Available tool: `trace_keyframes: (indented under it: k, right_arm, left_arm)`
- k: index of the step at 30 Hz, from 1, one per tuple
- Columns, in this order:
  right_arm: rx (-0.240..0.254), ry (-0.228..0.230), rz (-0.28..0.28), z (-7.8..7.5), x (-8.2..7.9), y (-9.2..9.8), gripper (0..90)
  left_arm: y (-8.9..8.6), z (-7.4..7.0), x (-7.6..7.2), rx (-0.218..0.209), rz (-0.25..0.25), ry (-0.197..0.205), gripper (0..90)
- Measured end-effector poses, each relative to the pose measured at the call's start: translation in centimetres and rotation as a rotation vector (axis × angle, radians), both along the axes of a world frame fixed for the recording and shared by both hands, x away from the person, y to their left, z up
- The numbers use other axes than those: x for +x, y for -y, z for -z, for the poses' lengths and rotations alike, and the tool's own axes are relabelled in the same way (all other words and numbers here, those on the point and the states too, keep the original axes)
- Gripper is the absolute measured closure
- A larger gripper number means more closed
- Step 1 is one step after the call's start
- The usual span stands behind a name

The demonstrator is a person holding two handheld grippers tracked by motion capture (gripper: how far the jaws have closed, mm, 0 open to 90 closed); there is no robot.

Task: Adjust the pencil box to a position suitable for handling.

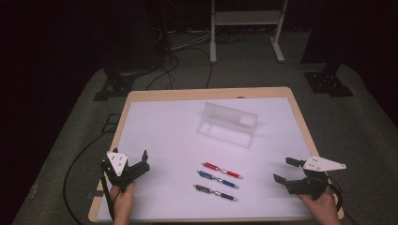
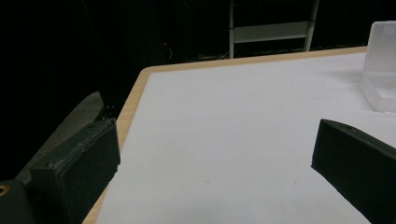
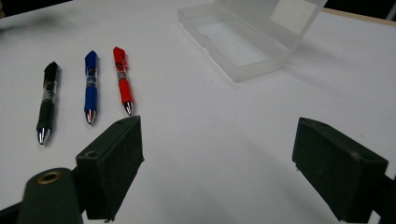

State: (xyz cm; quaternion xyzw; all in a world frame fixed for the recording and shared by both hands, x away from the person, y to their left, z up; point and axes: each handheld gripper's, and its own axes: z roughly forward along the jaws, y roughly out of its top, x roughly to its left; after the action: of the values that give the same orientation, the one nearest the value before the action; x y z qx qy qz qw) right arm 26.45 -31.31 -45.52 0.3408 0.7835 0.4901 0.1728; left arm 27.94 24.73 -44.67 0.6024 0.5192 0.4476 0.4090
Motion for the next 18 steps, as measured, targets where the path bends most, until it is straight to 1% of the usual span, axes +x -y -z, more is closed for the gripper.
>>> trace_keyframes:
  k: [3,6,7,11,12,13,14,15,16,17,18]
  right_arm:
    - [0.017,0.002,-0.007,-0.5,0.0,-0.3,15.4]
    - [0.007,0.011,-0.018,-0.9,0.1,-0.6,15.4]
    - [0.008,0.004,-0.023,-1.0,0.2,-0.8,15.3]
    - [0.008,-0.01,-0.052,-1.5,0.8,-1.6,15.3]
    - [-0.002,-0.01,-0.058,-1.7,0.9,-1.9,15.4]
    - [-0.009,-0.005,-0.062,-1.9,1.1,-2.2,15.4]
    - [0.001,-0.02,-0.084,-2.4,1.4,-2.8,15.4]
    - [0.001,-0.02,-0.084,-2.4,1.4,-2.8,15.4]
    - [0.032,-0.059,-0.121,-3.1,1.8,-3.3,15.4]
    - [0.032,-0.059,-0.121,-3.1,1.8,-3.3,15.4]
    - [0.035,-0.068,-0.134,-3.5,2.0,-3.6,15.4]
  left_arm:
    - [0.0,0.1,0.2,0.0,-0.005,-0.01,0.4]
    - [0.0,0.1,0.2,0.006,-0.004,-0.008,0.4]
    - [-0.1,0.1,0.1,0.009,-0.005,-0.012,0.4]
    - [-0.4,0.1,-0.1,0.004,-0.016,-0.002,0.4]
    - [-0.5,0.0,-0.1,0.007,-0.021,-0.007,0.4]
    - [-0.6,0.0,-0.1,0.002,-0.022,-0.001,0.4]
    - [-0.7,0.0,-0.1,0.008,-0.024,-0.004,0.4]
    - [-0.8,-0.1,-0.1,0.008,-0.03,0.0,0.4]
    - [-0.9,-0.2,-0.1,0.006,-0.041,0.002,0.4]
    - [-1.0,-0.3,-0.2,0.005,-0.048,0.005,0.4]
    - [-1.2,-0.3,-0.2,0.003,-0.049,0.008,0.4]
